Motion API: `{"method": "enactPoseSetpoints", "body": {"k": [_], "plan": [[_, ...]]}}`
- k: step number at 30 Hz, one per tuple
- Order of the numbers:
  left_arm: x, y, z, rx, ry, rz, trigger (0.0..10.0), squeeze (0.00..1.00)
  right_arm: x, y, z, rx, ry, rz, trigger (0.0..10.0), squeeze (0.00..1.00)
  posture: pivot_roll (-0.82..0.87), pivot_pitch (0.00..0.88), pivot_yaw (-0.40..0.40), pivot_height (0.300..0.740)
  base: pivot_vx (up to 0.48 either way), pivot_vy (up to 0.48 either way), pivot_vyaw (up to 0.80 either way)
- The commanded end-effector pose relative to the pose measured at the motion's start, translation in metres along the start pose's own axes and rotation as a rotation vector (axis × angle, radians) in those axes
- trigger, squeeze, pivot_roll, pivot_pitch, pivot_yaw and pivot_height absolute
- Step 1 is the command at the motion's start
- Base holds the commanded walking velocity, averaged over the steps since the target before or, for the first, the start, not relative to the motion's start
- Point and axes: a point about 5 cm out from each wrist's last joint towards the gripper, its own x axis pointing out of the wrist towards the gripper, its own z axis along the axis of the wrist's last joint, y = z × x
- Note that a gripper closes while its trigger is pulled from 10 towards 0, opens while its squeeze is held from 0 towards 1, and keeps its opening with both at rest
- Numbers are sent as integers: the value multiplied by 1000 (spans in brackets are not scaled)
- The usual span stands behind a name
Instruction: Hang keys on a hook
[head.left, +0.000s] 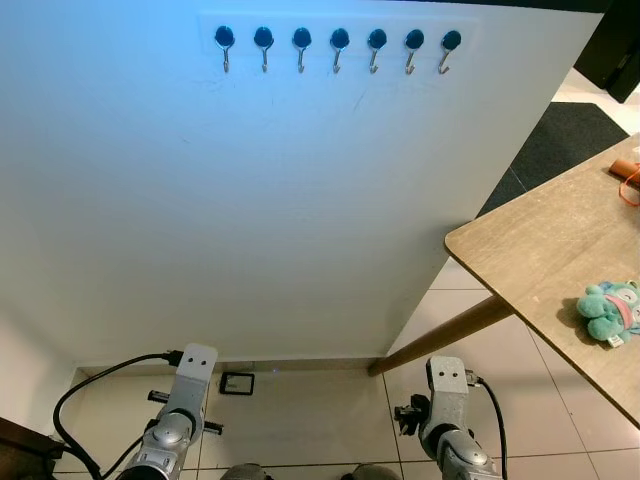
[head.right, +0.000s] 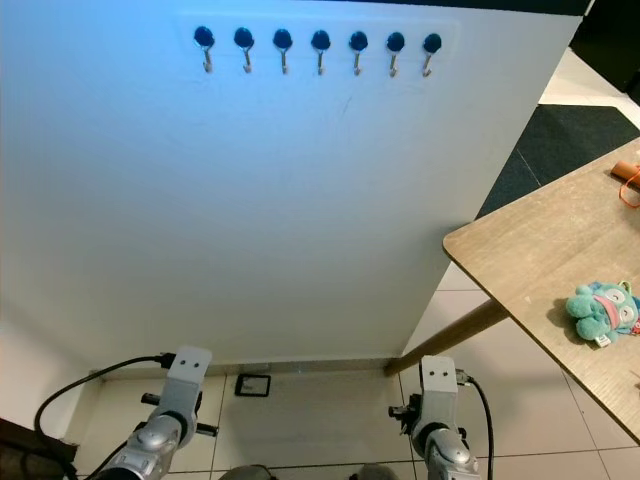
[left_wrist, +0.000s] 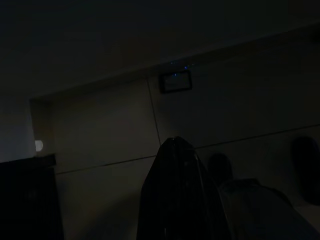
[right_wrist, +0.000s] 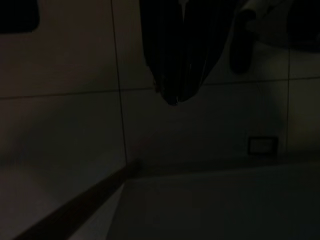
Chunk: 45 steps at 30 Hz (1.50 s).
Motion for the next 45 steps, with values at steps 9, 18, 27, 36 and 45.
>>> {"method": "enactPoseSetpoints", "body": {"k": [9,18,27,36,45], "plan": [[-4,0,-23,54,105,-22,10000,0,-8,-4,-25,-24,98,-3,10000,0,72,75,-32,740,0,0,0],[-6,-2,-30,73,151,-41,10000,0,-13,-4,-38,-22,142,-12,10000,0,73,87,-25,740,0,0,0],[-5,-5,-27,79,137,-47,10000,0,-16,-4,-45,-27,164,-25,10000,0,82,87,-23,740,0,0,0],[-4,-7,-28,84,141,-51,10000,0,-17,-3,-48,-28,172,-32,10000,0,85,101,-14,740,0,0,0],[-6,-4,-33,90,152,-59,10000,0,-20,-2,-53,-20,176,-37,10000,0,86,115,-1,740,0,0,0]]}}
